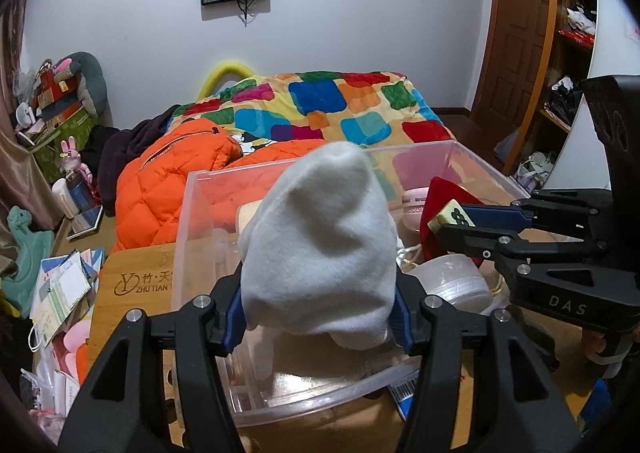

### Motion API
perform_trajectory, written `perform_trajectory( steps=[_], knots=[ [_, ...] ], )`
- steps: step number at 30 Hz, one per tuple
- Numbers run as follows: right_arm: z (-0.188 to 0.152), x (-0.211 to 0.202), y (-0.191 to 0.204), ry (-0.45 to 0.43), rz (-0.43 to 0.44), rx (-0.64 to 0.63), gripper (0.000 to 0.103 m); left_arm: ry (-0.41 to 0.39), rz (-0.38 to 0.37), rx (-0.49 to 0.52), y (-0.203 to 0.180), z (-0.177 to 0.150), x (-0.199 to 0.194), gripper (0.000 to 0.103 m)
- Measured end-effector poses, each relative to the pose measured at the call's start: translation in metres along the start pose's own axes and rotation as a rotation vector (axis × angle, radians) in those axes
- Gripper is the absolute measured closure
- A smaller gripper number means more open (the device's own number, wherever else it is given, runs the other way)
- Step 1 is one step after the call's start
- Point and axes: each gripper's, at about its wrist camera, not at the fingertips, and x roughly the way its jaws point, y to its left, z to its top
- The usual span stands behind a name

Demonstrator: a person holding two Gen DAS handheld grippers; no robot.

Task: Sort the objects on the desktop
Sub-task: 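Lower the tile into the clear box with the right gripper while the left lowers the cloth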

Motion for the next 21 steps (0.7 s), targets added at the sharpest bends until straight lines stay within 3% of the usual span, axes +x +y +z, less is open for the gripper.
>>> perform_trajectory(
  steps=[21],
  knots=[
    [0.0013, 0.0038, -0.0049, 0.032, -0.008, 0.047, 0.076, -0.017, 0.014, 0.006, -0.0032, 0.0012, 0.0065, 0.03]
  ],
)
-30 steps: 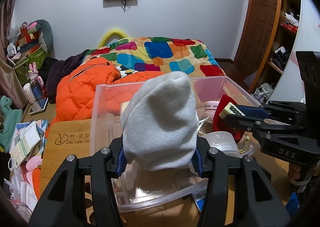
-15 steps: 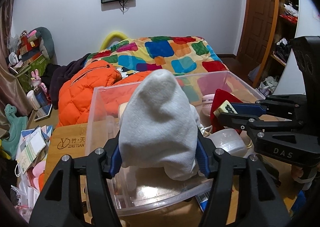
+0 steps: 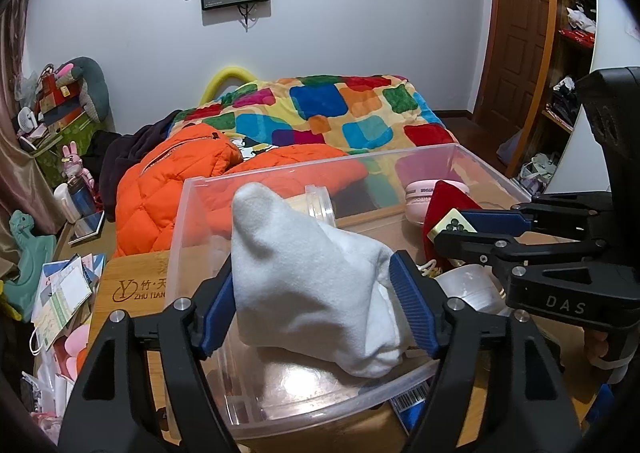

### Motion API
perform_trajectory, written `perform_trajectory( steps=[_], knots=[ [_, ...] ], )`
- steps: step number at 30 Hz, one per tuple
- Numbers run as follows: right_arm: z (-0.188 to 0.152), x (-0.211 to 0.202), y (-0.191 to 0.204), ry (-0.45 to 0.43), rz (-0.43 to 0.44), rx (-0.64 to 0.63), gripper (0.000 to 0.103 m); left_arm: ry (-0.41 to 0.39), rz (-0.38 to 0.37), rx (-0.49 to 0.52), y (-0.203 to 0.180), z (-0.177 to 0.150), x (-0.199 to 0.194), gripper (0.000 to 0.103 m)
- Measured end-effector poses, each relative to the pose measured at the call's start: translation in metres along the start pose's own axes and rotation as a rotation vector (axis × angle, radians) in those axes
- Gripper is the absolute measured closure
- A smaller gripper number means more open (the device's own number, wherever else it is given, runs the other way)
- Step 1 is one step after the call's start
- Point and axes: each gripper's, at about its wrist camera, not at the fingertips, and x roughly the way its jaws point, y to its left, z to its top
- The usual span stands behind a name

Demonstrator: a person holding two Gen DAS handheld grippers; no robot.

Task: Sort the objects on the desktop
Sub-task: 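Lower the tile into the clear box with the right gripper while the left lowers the cloth, then open both grippers and withdraw them from the clear box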

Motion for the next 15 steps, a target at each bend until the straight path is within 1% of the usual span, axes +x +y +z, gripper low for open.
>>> perform_trajectory(
  steps=[3, 7, 9, 12, 15],
  knots=[
    [0.0, -0.003, 0.002, -0.002, -0.014, -0.007, 0.073, 0.007, -0.003, 0.001, -0.001, 0.001, 0.0, 0.03],
    [0.0, -0.011, 0.004, -0.025, -0.022, -0.015, 0.063, 0.005, 0.005, 0.008, -0.001, 0.0, -0.002, 0.03],
    [0.001, -0.015, 0.006, -0.032, -0.025, -0.02, 0.062, -0.005, 0.031, 0.025, -0.003, 0.0, -0.006, 0.03],
    [0.001, -0.021, 0.008, -0.045, -0.032, -0.026, 0.059, -0.012, 0.036, 0.021, 0.001, 0.0, -0.012, 0.03],
    [0.001, -0.03, 0.012, -0.067, -0.041, -0.031, 0.053, -0.018, 0.039, 0.014, 0.004, 0.002, -0.019, 0.029]
  ],
)
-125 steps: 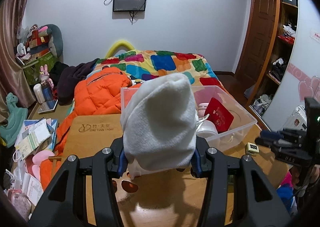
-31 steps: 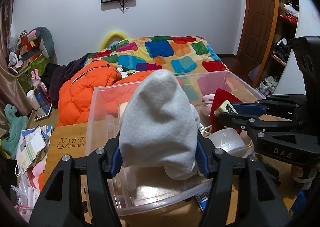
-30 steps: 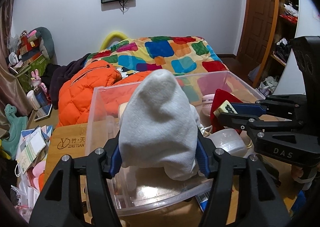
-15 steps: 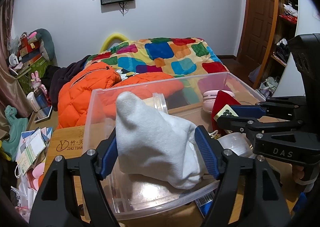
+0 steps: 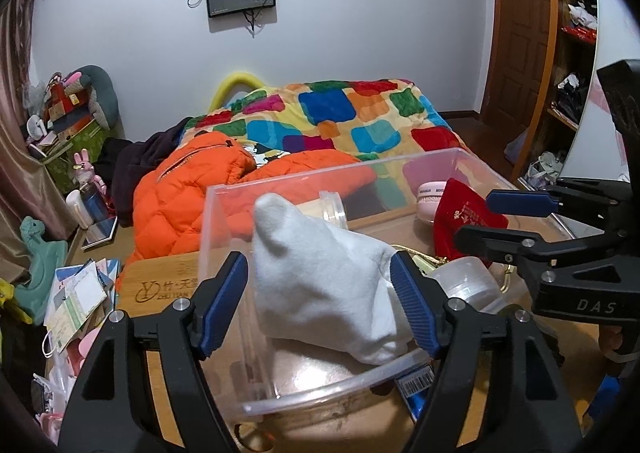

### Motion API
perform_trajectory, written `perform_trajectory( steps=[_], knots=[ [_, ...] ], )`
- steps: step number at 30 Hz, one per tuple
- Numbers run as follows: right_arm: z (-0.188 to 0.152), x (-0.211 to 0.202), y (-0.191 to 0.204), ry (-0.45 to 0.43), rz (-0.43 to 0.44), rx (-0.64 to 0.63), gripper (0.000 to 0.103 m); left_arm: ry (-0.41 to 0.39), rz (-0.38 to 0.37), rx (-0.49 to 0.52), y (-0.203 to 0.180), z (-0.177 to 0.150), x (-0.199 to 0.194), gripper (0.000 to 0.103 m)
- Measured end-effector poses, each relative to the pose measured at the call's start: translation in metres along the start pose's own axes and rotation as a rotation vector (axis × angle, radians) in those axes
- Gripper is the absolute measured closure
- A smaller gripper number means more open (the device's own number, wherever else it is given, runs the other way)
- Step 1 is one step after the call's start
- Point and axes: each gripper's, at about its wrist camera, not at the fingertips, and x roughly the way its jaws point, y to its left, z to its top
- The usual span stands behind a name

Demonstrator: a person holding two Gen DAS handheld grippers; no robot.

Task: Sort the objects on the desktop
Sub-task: 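Open both grippers and withdraw them from the clear box, then grasp the green glass bottle with the right gripper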

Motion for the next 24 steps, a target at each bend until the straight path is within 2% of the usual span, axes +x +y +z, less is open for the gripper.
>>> perform_trajectory(
  steps=[4, 11, 24],
  knots=[
    [-0.001, -0.011, 0.004, -0.022, -0.016, -0.011, 0.047, -0.014, 0.001, -0.006, 0.003, 0.0, -0.011, 0.02],
    [-0.007, -0.031, 0.008, -0.051, -0.038, -0.013, 0.038, -0.032, 0.011, -0.006, 0.0, -0.003, -0.03, 0.016],
    [-0.029, -0.057, 0.003, -0.063, -0.053, 0.016, 0.037, -0.027, 0.027, -0.001, -0.008, -0.016, -0.047, 0.016]
  ],
)
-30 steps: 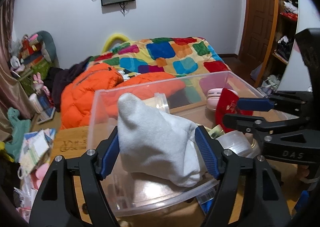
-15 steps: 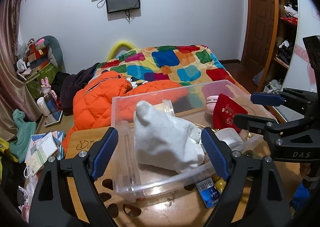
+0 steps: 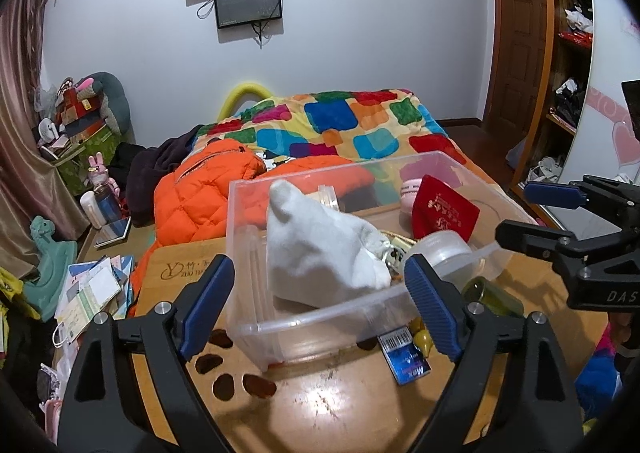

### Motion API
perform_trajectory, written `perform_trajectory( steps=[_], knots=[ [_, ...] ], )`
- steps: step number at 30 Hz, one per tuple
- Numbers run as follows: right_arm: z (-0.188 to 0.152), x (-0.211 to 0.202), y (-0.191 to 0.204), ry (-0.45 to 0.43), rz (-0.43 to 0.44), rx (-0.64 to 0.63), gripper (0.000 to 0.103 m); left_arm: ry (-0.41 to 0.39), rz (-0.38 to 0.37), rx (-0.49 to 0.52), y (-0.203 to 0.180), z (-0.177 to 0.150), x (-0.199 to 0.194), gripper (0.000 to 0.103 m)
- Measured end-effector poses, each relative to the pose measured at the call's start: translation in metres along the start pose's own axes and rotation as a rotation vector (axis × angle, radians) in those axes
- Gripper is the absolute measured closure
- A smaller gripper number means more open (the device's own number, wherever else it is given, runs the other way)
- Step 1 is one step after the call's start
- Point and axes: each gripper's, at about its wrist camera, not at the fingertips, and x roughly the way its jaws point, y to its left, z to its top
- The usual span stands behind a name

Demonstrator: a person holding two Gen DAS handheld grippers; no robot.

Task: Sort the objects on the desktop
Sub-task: 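Grasp the green glass bottle with the right gripper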

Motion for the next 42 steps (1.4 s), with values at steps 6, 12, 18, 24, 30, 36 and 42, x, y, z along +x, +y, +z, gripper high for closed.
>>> perform_trajectory(
  steps=[6, 12, 18, 24, 30, 36, 42],
  knots=[
    [-0.015, -0.007, -0.008, 0.012, -0.003, 0.024, 0.037, 0.023, -0.008, -0.012, 0.0, -0.012, -0.002, 0.016],
    [-0.033, -0.008, -0.012, 0.04, 0.023, 0.053, 0.037, 0.022, 0.003, -0.003, -0.007, -0.025, -0.008, 0.012],
    [-0.05, -0.001, -0.011, 0.075, 0.06, 0.063, 0.037, 0.037, -0.018, -0.01, -0.012, -0.035, -0.009, 0.012],
    [-0.059, 0.012, -0.004, 0.111, 0.106, 0.039, 0.037, 0.064, -0.037, -0.002, -0.021, -0.046, -0.002, 0.012],
    [-0.061, 0.027, 0.003, 0.14, 0.123, -0.007, 0.037, 0.098, -0.056, 0.006, -0.027, -0.054, 0.007, 0.012],
    [-0.058, 0.041, 0.008, 0.173, 0.155, -0.041, 0.043, 0.108, -0.076, 0.016, -0.036, -0.053, 0.011, 0.012],
    [-0.059, 0.05, 0.007, 0.193, 0.191, -0.051, 0.06, 0.137, -0.08, 0.026, -0.045, -0.053, 0.019, 0.015]
  ],
)
